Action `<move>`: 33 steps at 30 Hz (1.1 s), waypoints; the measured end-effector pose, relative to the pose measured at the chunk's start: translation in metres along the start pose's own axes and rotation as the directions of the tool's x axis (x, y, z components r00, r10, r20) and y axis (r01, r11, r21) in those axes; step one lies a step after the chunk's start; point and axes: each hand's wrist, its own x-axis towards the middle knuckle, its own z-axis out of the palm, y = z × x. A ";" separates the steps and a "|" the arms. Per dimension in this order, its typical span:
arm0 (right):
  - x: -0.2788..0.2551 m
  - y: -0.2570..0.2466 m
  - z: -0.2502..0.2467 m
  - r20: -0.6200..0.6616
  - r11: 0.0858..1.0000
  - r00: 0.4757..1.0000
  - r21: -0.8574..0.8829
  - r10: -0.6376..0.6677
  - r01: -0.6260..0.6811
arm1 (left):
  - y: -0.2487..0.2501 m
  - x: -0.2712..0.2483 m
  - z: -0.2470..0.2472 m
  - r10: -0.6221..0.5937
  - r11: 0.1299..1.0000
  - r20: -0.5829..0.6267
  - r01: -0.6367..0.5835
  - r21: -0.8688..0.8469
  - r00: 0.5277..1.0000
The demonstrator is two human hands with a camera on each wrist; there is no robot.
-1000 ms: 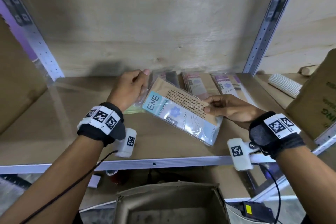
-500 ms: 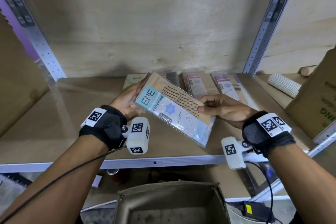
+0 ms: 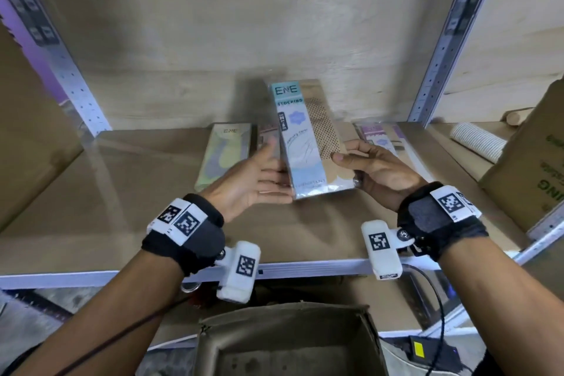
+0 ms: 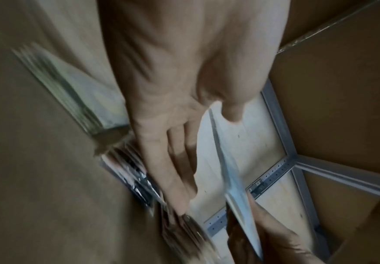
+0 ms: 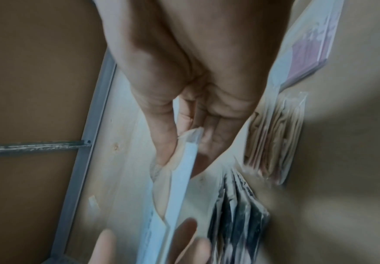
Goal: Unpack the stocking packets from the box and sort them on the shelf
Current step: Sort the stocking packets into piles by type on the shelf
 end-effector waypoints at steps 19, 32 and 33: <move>-0.001 0.002 0.015 0.080 0.979 0.991 -0.185 0.105 -0.089 | -0.005 -0.003 -0.007 0.059 0.972 -0.043 -0.047 0.231 0.997; 0.003 0.004 0.011 0.178 0.981 0.972 -0.144 0.156 -0.131 | -0.004 -0.005 -0.027 0.022 0.993 0.093 -0.032 0.114 0.995; 0.003 0.005 0.014 0.185 0.980 0.968 -0.136 0.170 -0.146 | -0.004 -0.005 -0.027 0.027 0.992 0.088 -0.037 0.117 0.996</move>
